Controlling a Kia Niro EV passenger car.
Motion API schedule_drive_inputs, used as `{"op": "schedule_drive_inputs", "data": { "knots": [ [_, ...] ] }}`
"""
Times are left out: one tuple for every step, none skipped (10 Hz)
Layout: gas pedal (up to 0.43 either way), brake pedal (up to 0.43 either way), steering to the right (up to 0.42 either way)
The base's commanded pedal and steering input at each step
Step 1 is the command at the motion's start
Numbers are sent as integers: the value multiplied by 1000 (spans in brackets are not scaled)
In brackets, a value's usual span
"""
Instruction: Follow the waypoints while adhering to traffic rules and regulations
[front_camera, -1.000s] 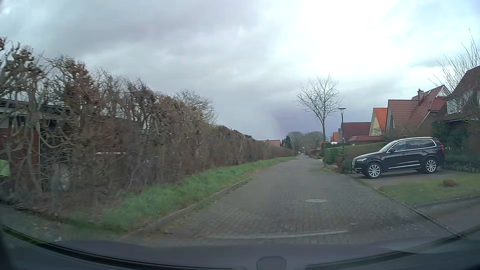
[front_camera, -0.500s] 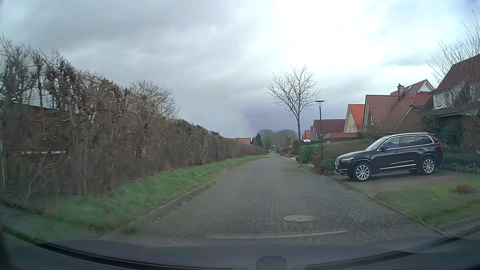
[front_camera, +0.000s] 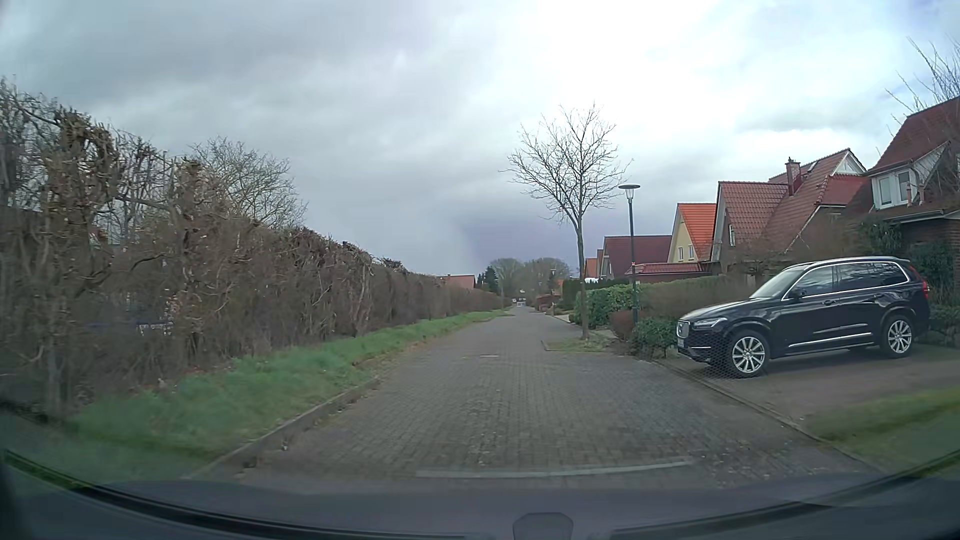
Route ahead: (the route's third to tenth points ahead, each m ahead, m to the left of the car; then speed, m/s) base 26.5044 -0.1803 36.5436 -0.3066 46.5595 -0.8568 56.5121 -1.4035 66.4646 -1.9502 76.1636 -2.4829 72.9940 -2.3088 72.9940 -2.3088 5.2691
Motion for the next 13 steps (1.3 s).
{"op": "schedule_drive_inputs", "data": {
  "knots": [
    [98,0,40],
    [98,0,37],
    [98,0,28],
    [98,0,19],
    [98,0,5],
    [98,0,-11],
    [98,0,-29],
    [98,0,-40],
    [98,0,-42],
    [98,0,-41],
    [98,0,-41],
    [98,0,-41],
    [98,0,-40]
  ]
}}
